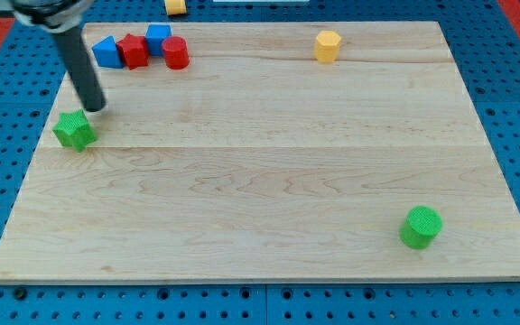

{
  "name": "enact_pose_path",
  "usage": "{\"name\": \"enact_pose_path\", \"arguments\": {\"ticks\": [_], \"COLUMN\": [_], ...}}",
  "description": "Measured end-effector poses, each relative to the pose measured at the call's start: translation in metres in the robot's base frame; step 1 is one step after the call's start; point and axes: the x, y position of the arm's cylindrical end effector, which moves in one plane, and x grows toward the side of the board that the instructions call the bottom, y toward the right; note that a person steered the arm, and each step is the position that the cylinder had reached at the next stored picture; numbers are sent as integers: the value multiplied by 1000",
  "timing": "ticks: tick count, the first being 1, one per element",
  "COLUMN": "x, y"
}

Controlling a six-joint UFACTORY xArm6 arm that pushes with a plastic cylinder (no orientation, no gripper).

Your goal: Move green star to the left of the green circle

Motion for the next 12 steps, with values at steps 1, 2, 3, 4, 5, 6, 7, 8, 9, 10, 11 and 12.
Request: {"name": "enact_pose_path", "arguments": {"ticks": [1, 2, 3, 4, 5, 6, 7, 8, 9, 10, 11, 12], "x": [26, 54, 60, 84, 114, 132, 151, 172, 172, 164, 128, 103], "y": [13, -5, -41, -14, 52, 119, 102, 115, 151, 104, 180, 304]}}
